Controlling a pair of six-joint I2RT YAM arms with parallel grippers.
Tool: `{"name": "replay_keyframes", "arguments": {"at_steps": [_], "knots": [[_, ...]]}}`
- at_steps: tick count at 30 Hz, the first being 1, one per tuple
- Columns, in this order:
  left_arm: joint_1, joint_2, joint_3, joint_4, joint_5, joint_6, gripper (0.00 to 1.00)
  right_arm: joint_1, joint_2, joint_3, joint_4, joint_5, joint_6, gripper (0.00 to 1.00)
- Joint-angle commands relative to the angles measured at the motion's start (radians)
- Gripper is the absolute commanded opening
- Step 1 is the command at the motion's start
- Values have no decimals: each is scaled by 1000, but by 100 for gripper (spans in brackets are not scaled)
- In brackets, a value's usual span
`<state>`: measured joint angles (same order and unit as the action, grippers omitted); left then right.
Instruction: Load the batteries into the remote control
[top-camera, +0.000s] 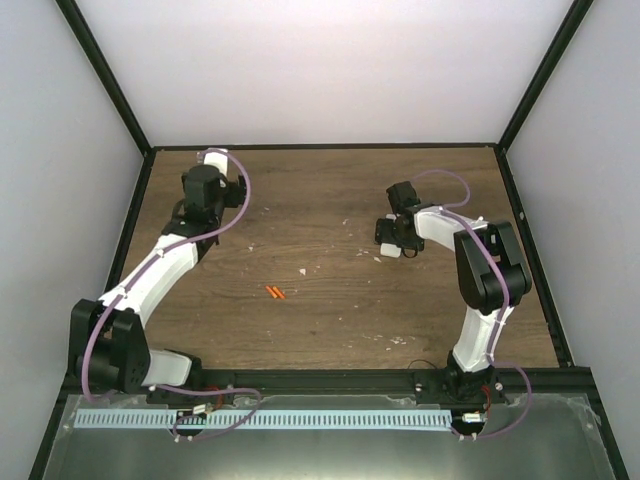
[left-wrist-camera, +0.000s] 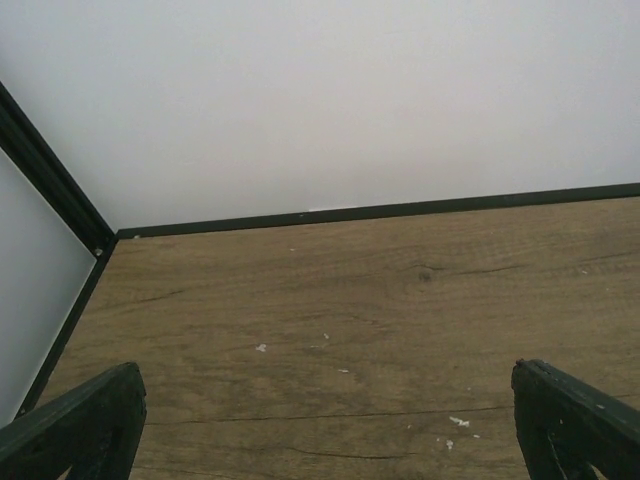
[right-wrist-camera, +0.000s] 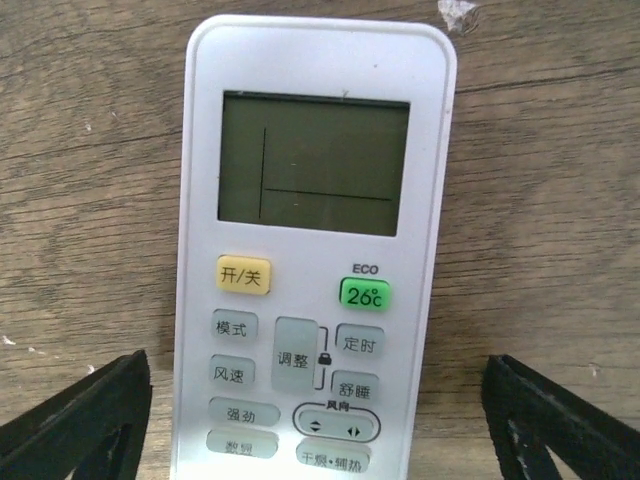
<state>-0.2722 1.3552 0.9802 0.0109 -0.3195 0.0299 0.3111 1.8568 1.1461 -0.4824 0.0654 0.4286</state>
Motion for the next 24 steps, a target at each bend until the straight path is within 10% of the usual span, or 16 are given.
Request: {"name": "replay_keyframes", "arguments": {"at_steps": [1,24], "knots": [[-2,16,43,-21,25,2,100,10,26,-49,-42,-66,19,82],[-3,-22,71,-154,325,-47,98,53,-54,-4,33,-140,-116,36]]}}
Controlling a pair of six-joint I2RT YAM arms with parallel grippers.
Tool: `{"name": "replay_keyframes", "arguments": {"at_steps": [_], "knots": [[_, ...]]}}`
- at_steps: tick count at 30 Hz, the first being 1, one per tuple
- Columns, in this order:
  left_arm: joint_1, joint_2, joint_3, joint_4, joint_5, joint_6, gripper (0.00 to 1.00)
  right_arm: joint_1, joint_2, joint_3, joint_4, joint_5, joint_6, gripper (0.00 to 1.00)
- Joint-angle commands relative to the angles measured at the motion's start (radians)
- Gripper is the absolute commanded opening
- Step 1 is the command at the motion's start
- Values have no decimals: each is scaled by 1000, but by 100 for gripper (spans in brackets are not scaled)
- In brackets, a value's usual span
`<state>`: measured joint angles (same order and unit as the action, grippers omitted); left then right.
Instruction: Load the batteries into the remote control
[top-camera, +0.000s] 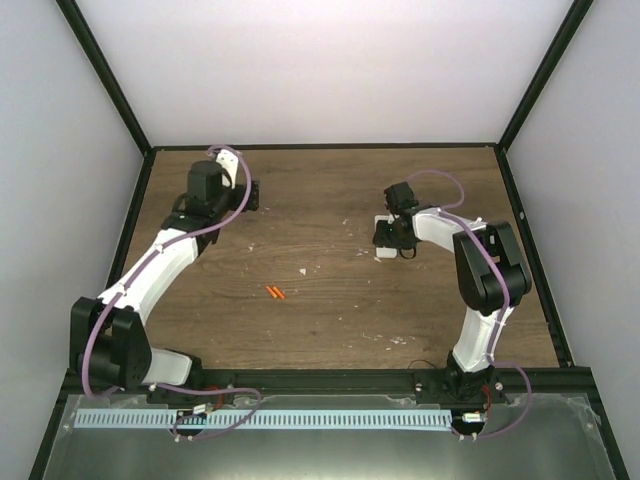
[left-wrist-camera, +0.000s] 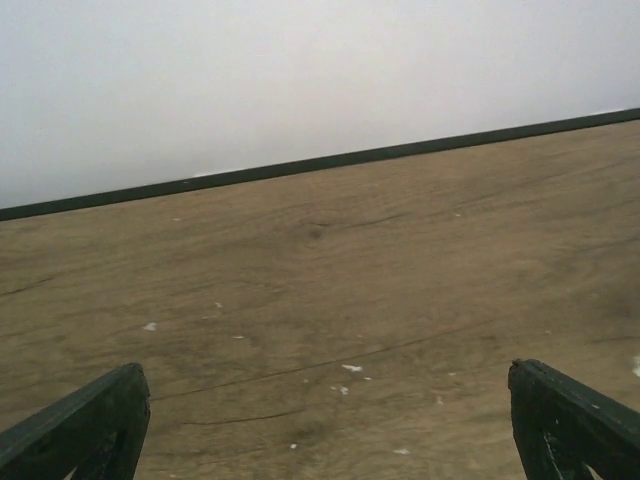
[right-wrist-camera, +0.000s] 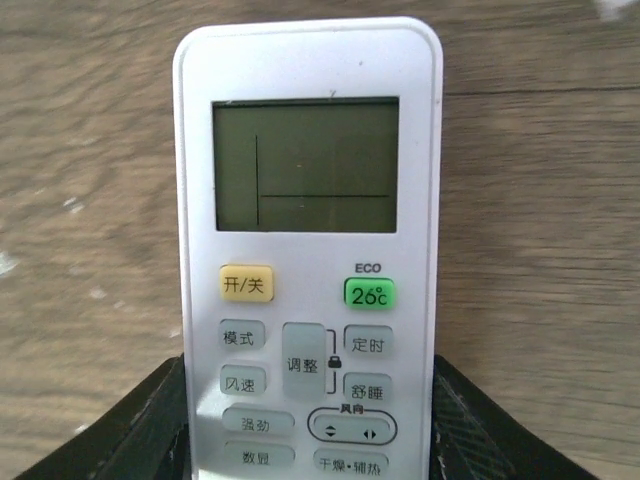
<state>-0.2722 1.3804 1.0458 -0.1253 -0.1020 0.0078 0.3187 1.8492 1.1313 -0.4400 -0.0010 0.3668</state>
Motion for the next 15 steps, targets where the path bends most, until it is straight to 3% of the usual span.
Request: {"name": "replay_keyframes", "arguments": {"at_steps": [1,10,15], "knots": [[-3,-58,-2,-15,124,-43,98,62,-64,20,2,-88,-68,35],[-3,-137,-72,68,363,-312,94,242,-234,30,226,-127,-125,31],[-6,-155,-93,107,425,-352,93,327,-270,45,302,-121,-155,31]]}}
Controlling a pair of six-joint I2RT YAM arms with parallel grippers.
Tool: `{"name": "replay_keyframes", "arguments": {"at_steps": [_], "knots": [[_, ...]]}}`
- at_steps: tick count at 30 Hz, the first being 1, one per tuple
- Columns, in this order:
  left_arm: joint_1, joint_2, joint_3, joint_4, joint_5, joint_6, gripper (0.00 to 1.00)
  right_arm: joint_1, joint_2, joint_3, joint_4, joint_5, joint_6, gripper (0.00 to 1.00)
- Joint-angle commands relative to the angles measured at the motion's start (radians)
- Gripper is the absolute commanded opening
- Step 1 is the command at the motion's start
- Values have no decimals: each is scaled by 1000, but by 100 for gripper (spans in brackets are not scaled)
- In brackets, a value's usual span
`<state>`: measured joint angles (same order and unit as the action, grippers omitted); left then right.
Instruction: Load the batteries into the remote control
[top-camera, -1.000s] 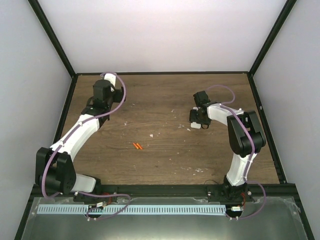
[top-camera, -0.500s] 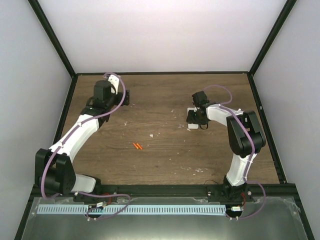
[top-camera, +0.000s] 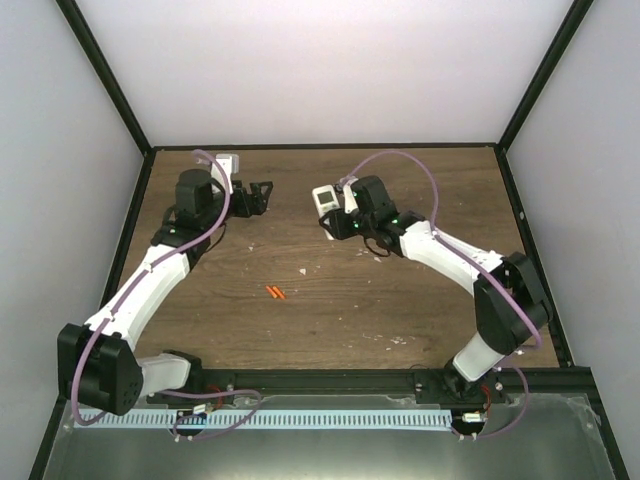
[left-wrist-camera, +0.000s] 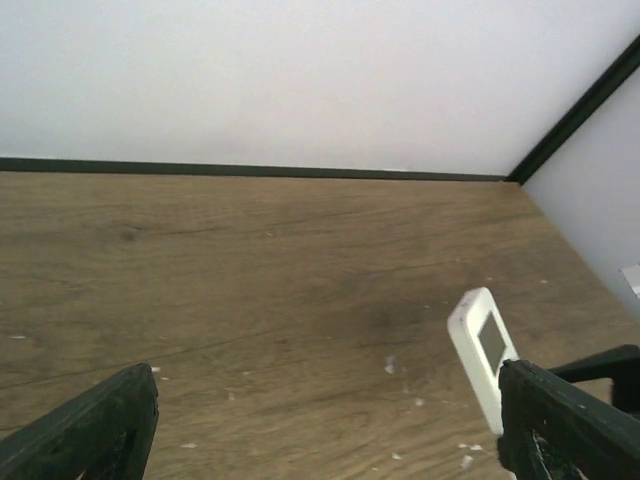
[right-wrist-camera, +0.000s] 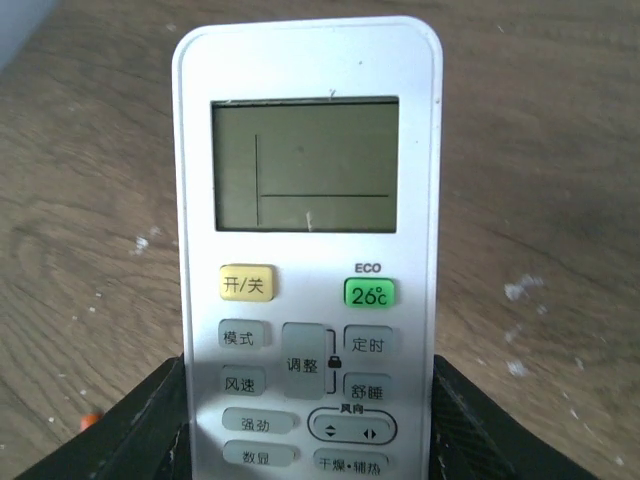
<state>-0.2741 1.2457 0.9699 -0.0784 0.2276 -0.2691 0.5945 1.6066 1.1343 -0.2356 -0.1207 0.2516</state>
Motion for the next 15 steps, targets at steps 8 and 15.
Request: {"name": "replay_keyframes", "arguments": {"at_steps": [8,15], "knots": [[-15,-7,-30,97,165,-120,91,154,-33,53,177,54,-62,31],[-51,19,-8,69,186,-109,91,171,-41,68,239,71,-67,31]]}}
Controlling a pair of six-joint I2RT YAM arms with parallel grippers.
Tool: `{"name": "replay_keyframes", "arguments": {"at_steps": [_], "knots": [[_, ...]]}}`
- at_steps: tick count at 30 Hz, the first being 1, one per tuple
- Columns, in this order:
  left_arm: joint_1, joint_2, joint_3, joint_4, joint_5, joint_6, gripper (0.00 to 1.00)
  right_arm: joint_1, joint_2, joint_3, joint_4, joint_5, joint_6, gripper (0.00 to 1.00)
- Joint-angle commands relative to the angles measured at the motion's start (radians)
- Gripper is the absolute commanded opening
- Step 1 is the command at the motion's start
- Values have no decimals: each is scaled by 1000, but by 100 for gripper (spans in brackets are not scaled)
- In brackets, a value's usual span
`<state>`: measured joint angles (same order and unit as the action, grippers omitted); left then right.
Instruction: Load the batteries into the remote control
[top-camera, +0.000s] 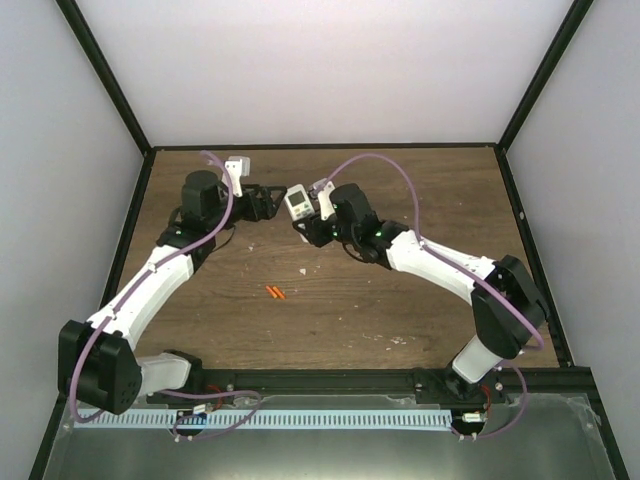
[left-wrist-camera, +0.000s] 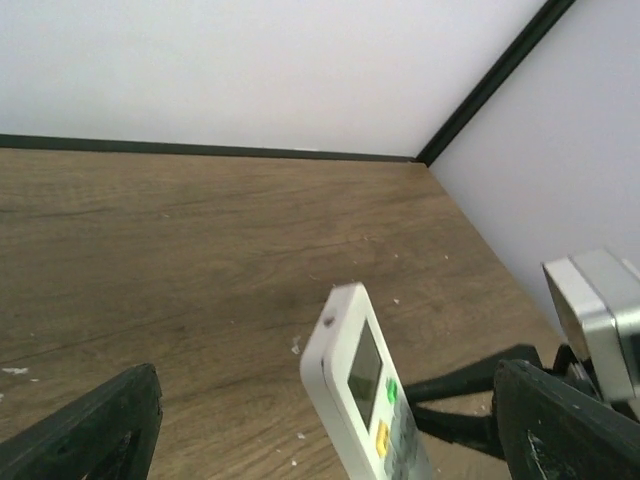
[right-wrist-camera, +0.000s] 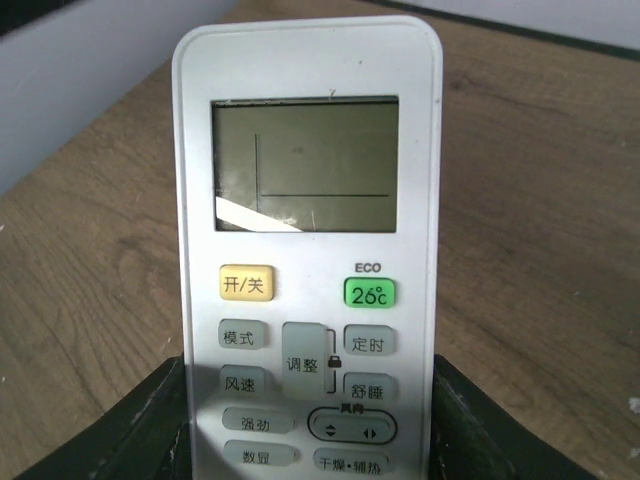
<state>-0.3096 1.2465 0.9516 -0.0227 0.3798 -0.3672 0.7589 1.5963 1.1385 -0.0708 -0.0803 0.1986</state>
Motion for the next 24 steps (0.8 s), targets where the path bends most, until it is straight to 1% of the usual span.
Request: {"name": "replay_keyframes", "arguments": {"at_steps": [1,8,10,13,15,19,24], "knots": [[-18,20,11,12,32,-12,91,7,-32,67,78,33,-17,31],[-26,38,16,14,43,-13,89,18,-42,73,109,15,-45,30],[-28,44,15,23,53,-18,87,20,-42,76,112,7,-47,31],[-36,54,17,28,61,-12,81,26,-39,79,115,5,-49,31],[-42,61,21,26,61,-5,74,29,-39,81,119,-4,-53,31],[-44,75,21,37,77,-10,55,37,-28,95,113,-19,-63,30],[-45,79,21,49,93,-12,36,46,-19,99,111,-17,-68,30]]}}
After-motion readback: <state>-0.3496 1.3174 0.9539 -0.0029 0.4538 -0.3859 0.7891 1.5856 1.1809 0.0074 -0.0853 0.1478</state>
